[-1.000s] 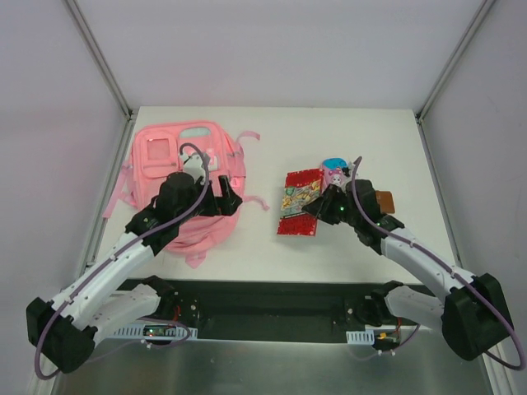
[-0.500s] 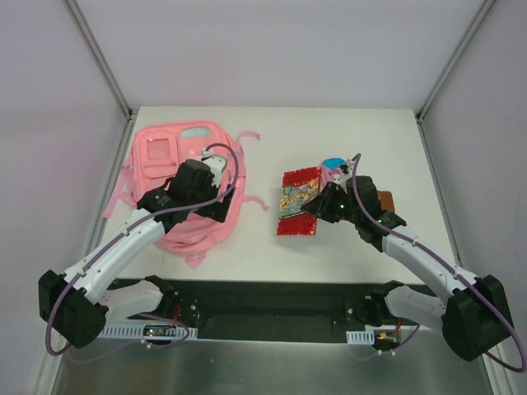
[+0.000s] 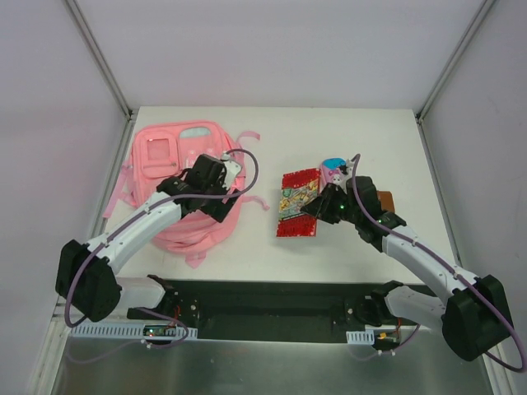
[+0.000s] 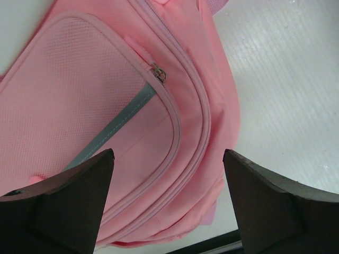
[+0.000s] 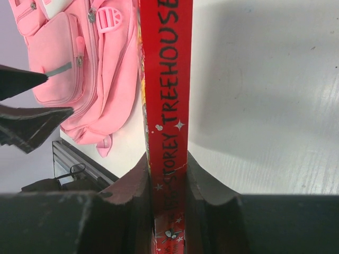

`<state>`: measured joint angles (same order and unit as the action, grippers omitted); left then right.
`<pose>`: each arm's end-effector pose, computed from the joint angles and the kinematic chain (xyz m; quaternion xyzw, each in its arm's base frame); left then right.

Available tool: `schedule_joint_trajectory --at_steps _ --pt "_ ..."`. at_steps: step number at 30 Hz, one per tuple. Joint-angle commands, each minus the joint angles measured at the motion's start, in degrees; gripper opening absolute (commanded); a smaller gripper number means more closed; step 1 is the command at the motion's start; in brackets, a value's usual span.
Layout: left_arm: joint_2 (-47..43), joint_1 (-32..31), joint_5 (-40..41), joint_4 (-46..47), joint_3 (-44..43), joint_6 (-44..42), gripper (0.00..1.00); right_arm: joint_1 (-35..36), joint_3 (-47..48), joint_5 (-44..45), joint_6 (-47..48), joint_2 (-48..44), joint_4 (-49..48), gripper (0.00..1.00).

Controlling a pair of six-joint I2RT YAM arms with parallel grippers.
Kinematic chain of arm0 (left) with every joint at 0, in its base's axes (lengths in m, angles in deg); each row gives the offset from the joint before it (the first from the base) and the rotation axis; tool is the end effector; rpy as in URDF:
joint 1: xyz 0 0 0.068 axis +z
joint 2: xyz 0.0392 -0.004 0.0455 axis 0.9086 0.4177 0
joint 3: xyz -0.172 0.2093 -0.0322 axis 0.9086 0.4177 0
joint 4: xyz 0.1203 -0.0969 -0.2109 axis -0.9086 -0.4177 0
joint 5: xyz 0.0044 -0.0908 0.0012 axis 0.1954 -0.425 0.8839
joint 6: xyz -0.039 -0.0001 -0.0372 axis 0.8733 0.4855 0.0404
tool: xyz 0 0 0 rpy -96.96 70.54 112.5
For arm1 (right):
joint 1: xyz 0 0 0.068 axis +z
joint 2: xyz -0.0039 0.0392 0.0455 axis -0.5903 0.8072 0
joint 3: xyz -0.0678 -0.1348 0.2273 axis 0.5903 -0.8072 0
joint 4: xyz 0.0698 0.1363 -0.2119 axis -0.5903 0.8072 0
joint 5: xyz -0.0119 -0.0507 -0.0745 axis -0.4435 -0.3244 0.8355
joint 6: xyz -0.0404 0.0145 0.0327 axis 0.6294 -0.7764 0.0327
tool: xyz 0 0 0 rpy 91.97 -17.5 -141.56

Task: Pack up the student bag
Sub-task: Place the book in the student bag.

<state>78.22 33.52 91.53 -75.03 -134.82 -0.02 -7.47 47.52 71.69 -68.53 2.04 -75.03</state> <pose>0.2255 -0.1350 0.2837 0.2994 0.8773 -0.0236 0.3744 0.2045 0.1225 0.2466 -0.0640 0.8420 0.3505 0.4051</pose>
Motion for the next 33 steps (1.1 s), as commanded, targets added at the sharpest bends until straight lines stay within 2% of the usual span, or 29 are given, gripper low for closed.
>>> schedule_joint_trajectory --at_steps 1,2,4,6,9,11,13,15,18,20,21,24,29,33 --pt "4.38 0.24 0.11 -0.03 -0.45 -0.91 0.81 -0.14 3.10 -3.03 -0.04 -0.28 -3.70 0.01" --pt "5.26 0.24 0.55 0.41 -0.36 -0.91 0.81 -0.14 3.19 -3.21 -0.21 -0.10 -3.70 0.01" --pt "7.63 0.24 3.53 0.67 -0.62 -0.39 0.70 -0.15 3.45 -3.56 -0.21 0.25 -3.70 0.01" --pt "9.04 0.24 5.72 1.20 -0.80 -0.30 0.66 -0.14 3.54 -3.82 -0.21 0.34 -3.70 0.01" --pt "10.01 0.33 7.84 1.55 -1.15 0.23 0.52 -0.23 3.54 -3.91 -0.30 0.25 -3.70 0.01" --pt "10.19 0.33 8.90 1.90 -0.98 0.32 0.33 -0.23 3.45 -4.00 -0.21 0.16 -3.70 0.01" --pt "10.54 0.33 10.30 2.43 -0.54 0.32 0.35 -0.23 3.28 -4.09 -0.30 0.07 -3.70 0.01" --pt "11.33 0.33 11.01 2.43 -0.36 0.23 0.42 -0.23 3.28 -4.18 -0.21 0.16 -3.61 0.01" --pt "11.68 0.33 10.05 2.69 -0.01 0.32 0.42 -0.15 2.93 -4.18 -0.21 0.07 -3.70 0.01" --pt "11.68 0.33 10.13 2.96 0.26 0.58 0.31 -0.23 2.67 -4.00 -0.47 -0.10 -3.70 0.01" --pt "11.59 0.33 10.04 3.13 0.34 0.67 0.16 -0.23 2.31 -3.65 -0.56 -0.28 -3.61 0.01" --pt "11.94 0.33 10.31 3.22 0.17 0.58 0.00 -0.23 1.53 -3.21 -0.74 -1.15 -3.79 0.01" --pt "10.11 0.33 7.68 3.40 -0.44 0.84 0.00 -0.23 0.90 -3.03 -0.65 -2.04 -3.79 0.02" --pt "3.01 0.24 4.34 3.22 -2.46 0.84 0.00 -0.23 0.73 -4.17 -0.56 -2.12 -3.79 0.02"
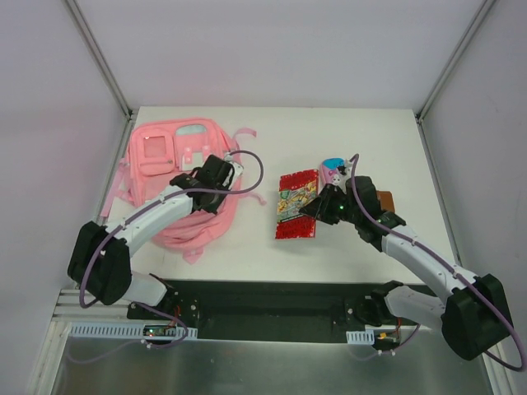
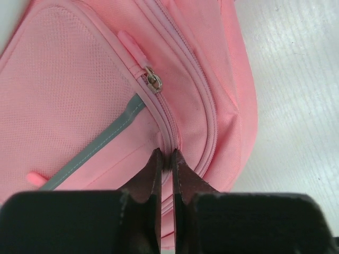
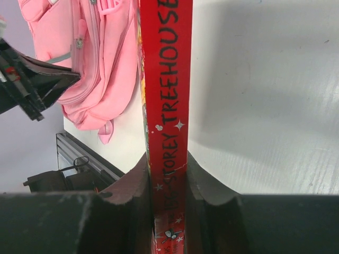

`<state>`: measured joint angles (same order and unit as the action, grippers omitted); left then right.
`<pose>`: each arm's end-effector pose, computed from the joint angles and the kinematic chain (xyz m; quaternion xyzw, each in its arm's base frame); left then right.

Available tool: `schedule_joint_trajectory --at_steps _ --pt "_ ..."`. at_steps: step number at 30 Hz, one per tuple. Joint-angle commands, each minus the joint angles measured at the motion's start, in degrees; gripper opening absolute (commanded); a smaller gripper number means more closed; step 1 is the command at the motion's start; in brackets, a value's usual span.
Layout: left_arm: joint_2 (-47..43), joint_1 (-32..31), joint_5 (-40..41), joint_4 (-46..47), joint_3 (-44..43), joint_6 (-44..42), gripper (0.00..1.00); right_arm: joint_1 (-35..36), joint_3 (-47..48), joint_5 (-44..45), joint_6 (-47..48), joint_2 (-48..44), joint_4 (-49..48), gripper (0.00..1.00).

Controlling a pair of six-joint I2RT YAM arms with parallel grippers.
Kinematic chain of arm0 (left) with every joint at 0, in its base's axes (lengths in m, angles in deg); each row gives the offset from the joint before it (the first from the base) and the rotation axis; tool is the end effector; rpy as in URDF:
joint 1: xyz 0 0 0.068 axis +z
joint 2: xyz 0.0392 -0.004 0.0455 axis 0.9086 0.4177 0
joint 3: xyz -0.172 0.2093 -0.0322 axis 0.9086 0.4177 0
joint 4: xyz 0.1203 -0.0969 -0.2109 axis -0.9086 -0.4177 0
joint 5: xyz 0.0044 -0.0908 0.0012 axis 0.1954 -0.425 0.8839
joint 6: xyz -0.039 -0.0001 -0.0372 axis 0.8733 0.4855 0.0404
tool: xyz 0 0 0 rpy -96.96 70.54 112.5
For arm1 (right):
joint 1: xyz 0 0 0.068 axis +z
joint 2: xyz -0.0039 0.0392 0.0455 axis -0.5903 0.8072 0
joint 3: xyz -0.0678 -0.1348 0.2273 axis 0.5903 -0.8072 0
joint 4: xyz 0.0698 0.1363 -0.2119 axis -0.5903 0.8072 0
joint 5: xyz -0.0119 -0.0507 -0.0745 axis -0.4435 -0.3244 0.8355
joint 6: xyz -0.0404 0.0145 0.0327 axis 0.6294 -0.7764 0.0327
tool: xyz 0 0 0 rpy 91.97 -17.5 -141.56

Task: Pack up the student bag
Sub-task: Place the book in the student bag.

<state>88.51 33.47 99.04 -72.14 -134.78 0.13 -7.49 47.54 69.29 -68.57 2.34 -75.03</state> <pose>0.2536 -0.1474 0.2412 0.2885 0.8989 0.0505 0.3258 0.2041 0.1238 0.2458 -0.0742 0.8409 0.3644 0.3933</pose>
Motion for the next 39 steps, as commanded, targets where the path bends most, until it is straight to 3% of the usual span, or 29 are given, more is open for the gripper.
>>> schedule_joint_trajectory --at_steps 1,7,12,21,27,31,39 --pt "-8.53 0.28 -4.93 -0.01 -4.69 0.95 0.00 -0.21 0.79 -2.03 -0.61 -2.52 -3.87 0.02" --pt "-11.01 0.28 -12.05 -9.13 -18.47 2.36 0.00 -0.30 0.80 -5.37 -1.66 -2.17 -5.45 0.01" --pt "-10.13 0.28 -16.02 -12.14 -23.51 4.11 0.00 -0.12 -1.05 -9.67 -4.12 -2.52 -8.35 0.01" --pt "-5.91 0.28 -19.36 -17.06 -38.09 5.88 0.00 5.14 -6.67 -18.82 -19.05 -3.84 -22.66 0.01" --pt "-3.27 0.19 -20.07 -17.85 -42.85 5.97 0.00 11.47 -10.37 -17.69 -27.31 -7.52 -28.83 0.01" --pt "-3.27 -0.07 -19.98 -18.21 -42.59 6.32 0.00 13.76 -9.23 -16.80 -27.33 -8.32 -27.52 0.01" --pt "-3.45 -2.79 -19.54 -18.12 -43.20 7.19 0.00 21.06 -3.26 -12.85 -29.25 3.62 -33.11 0.01"
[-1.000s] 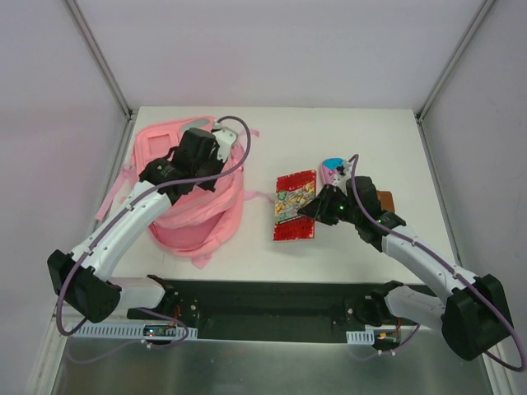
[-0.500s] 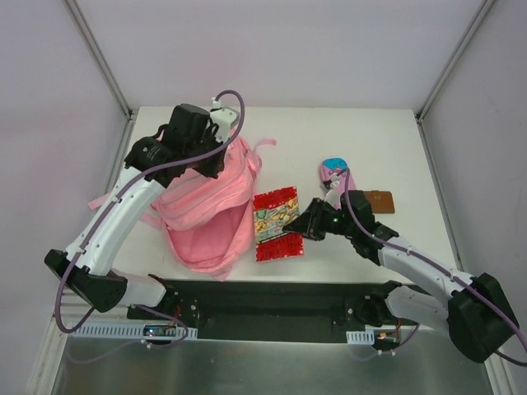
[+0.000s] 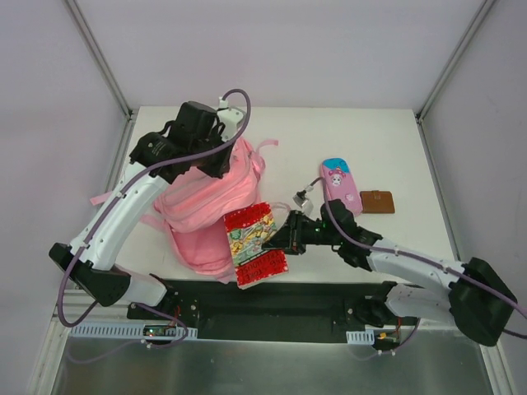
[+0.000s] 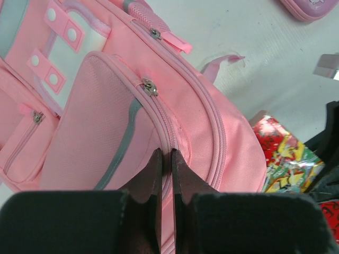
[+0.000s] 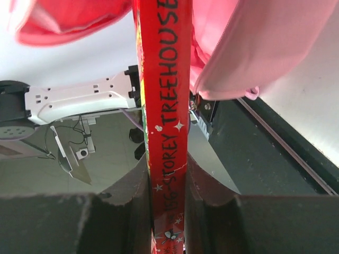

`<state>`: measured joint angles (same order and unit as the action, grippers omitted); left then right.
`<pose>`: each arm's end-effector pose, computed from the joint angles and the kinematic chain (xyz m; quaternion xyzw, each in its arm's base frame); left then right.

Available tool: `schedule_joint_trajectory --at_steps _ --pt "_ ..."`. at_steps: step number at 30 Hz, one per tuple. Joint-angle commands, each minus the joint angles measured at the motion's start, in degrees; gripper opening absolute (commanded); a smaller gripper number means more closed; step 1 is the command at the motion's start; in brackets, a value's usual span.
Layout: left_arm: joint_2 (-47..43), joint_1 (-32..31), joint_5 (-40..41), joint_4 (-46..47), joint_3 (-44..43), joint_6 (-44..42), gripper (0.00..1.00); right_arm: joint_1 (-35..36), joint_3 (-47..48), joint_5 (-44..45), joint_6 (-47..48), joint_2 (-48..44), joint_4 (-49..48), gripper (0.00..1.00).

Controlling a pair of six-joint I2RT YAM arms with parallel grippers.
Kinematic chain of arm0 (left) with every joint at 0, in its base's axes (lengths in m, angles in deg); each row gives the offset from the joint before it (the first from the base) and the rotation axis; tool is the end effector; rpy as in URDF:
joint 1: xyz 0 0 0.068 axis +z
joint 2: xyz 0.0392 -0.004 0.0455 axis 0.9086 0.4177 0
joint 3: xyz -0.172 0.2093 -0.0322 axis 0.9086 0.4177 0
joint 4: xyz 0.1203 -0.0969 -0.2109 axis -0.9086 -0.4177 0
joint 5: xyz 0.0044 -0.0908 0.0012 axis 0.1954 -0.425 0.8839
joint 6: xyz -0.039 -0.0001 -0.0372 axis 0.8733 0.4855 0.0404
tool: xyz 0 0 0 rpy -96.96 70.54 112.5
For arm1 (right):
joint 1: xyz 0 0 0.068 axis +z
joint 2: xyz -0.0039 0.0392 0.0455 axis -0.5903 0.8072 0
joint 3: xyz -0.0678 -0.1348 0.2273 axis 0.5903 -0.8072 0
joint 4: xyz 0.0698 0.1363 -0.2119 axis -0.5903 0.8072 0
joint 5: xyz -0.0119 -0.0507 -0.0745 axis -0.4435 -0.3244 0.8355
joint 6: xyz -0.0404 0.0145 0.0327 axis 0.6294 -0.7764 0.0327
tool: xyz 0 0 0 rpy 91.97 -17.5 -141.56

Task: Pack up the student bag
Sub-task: Place the book in the student bag.

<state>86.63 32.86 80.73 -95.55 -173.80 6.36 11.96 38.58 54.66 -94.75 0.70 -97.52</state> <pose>0.2334 -0.1516 0.4361 0.2811 0.8461 -0.1506 0.4270 0.1386 0.1830 0.2388 -0.1261 0.7530 0.6108 0.2096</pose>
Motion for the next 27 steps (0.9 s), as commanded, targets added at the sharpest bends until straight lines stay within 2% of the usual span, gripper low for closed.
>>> schedule_joint_trajectory --at_steps 1,3,9,15,19,20,24,27 --pt "-1.57 -2.53 -1.05 5.29 -4.28 1.14 0.00 2.39 6.41 1.95 -3.33 8.67 -13.17 0.01" --pt "-1.57 -2.71 -0.96 5.29 -4.71 1.84 0.00 3.62 8.07 4.93 -6.49 12.37 -22.48 0.01" --pt "-2.71 -3.06 -0.69 5.29 -5.16 1.93 0.00 4.95 15.37 8.19 -10.54 28.28 -33.06 0.01" --pt "-3.85 -3.15 -1.48 5.29 -4.45 3.78 0.00 4.95 24.59 14.34 -10.11 38.49 -31.14 0.01" --pt "-4.55 -3.15 -1.66 5.82 -4.45 3.69 0.00 5.21 31.37 19.33 -7.57 44.28 -26.92 0.01" --pt "-4.73 -3.15 -1.57 5.73 -4.45 3.52 0.00 5.21 33.12 21.09 -7.12 44.91 -23.34 0.01" --pt "-5.26 -3.15 -1.57 6.08 -3.58 3.25 0.00 4.25 38.04 24.27 -3.87 50.52 -20.68 0.11" --pt "-5.78 -3.15 -1.40 6.34 -2.70 2.81 0.00 3.54 41.56 24.19 -2.90 53.77 -18.03 0.24"
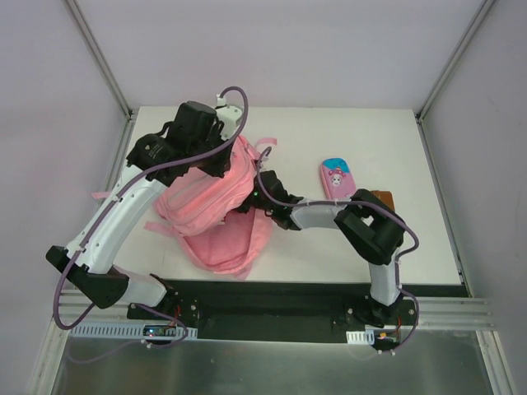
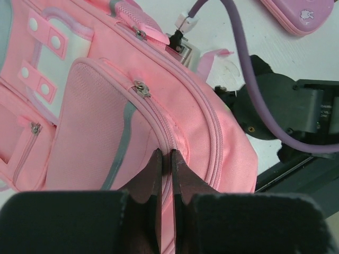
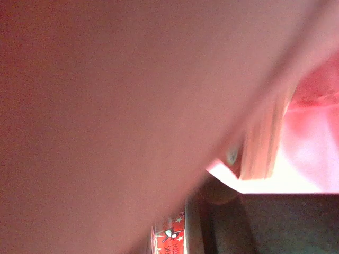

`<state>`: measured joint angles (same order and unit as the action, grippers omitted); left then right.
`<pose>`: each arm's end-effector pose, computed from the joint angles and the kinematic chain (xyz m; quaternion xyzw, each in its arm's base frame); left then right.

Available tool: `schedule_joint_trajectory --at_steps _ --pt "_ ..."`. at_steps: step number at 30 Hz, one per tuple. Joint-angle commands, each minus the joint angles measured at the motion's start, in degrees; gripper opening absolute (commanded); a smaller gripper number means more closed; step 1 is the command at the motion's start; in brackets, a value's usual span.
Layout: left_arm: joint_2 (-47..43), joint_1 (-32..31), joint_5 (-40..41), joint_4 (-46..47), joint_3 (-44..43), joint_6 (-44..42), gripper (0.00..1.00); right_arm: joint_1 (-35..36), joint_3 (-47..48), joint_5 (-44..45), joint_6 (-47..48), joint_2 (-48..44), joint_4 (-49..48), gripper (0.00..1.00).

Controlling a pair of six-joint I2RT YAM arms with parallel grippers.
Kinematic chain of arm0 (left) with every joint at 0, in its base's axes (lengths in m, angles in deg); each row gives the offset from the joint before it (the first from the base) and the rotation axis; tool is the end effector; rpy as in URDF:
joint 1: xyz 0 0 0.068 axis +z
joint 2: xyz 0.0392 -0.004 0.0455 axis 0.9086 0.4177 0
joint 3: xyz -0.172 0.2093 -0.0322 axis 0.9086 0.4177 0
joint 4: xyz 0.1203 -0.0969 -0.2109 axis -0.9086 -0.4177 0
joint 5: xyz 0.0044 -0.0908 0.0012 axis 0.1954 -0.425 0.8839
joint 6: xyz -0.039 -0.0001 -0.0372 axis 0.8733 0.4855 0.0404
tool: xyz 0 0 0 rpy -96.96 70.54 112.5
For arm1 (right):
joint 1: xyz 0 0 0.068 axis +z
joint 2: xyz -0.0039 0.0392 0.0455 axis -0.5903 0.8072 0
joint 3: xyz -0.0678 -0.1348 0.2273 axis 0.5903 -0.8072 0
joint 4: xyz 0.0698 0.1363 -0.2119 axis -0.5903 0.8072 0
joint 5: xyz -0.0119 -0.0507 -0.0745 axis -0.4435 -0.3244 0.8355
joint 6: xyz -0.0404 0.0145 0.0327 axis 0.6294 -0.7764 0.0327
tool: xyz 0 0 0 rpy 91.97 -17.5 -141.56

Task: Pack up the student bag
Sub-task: Place the book in the student bag.

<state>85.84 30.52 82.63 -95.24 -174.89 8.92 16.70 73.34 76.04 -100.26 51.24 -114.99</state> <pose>0.2232 -0.1569 0.4459 0.2702 0.8408 -0.1597 0.4411 0.2525 0.3445 0.1975 -0.0050 0.7628 0.5772 0.2916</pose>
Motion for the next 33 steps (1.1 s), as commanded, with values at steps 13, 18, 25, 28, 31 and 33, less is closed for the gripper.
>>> schedule_joint_trajectory --at_steps 13,18,25,28,31,33 --pt "-5.53 -0.81 -1.90 8.24 2.70 0.08 0.00 -4.54 7.71 -0.26 11.65 0.98 5.38 0.70" --pt "-5.35 -0.72 0.39 9.20 4.54 -0.54 0.00 -4.63 0.86 -1.85 17.37 -6.58 7.08 0.82" --pt "-4.38 -0.63 1.10 10.61 5.52 -0.62 0.00 -4.10 -6.45 -0.17 20.70 -14.85 11.63 0.85" --pt "-3.59 -0.55 0.92 10.96 5.08 1.05 0.00 -2.61 -9.78 0.52 22.64 -17.48 11.56 0.86" --pt "-3.33 -0.55 1.10 11.31 5.34 0.96 0.00 -1.21 -12.07 0.35 23.87 -20.20 11.56 0.86" --pt "-3.24 -0.55 1.10 11.58 5.52 1.13 0.00 -0.33 -12.87 1.83 24.93 -22.49 13.12 0.85"
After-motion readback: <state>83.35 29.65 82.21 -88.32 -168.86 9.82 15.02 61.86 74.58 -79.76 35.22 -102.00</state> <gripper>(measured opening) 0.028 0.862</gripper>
